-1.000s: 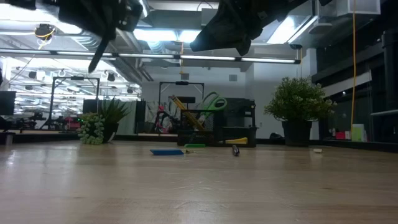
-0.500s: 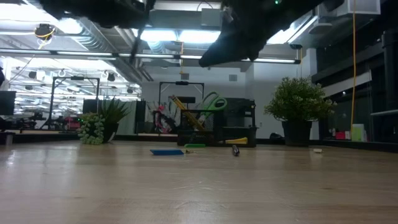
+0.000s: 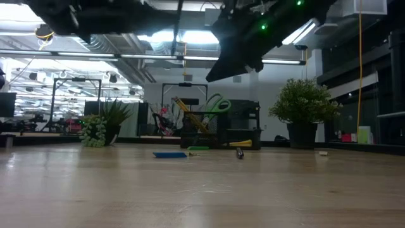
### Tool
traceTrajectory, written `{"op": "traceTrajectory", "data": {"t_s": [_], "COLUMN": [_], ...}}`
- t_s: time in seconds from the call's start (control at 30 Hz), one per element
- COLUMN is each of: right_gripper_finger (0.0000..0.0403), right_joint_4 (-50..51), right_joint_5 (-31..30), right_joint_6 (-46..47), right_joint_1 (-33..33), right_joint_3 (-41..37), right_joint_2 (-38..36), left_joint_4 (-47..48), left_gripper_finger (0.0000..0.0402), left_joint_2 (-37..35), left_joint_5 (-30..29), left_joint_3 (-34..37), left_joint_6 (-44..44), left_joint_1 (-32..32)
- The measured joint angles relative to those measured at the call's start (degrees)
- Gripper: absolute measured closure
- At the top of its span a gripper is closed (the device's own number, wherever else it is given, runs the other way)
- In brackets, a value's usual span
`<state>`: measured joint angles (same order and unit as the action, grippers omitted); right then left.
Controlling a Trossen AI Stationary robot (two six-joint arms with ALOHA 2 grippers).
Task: Pick and place office supplies into organizer
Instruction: Put the black pen into the black desk organizer
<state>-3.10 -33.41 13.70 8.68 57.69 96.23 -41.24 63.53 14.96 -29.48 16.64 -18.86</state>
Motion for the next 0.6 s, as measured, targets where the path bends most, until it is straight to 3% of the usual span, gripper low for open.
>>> {"op": "traceTrajectory", "data": {"t_s": [0.3, 0.6], "right_gripper_finger": [0.0401, 0.0401], "right_joint_4": [4.11, 4.45], "right_joint_5": [-0.01, 0.04], "right_joint_6": [0.22, 0.23], "right_joint_1": [-3.53, -3.75], "right_joint_3": [0.0, 0.0], "right_joint_2": [0.0, 0.0], "left_joint_4": [-18.02, -26.46], "left_gripper_finger": [0.0384, 0.0384], "left_joint_2": [15.63, 30.47], "left_joint_5": [0.17, 0.16], "left_joint_3": [-1.04, -7.81], "left_joint_6": [-5.06, -6.9], "left_joint_1": [-7.21, -11.54]}}
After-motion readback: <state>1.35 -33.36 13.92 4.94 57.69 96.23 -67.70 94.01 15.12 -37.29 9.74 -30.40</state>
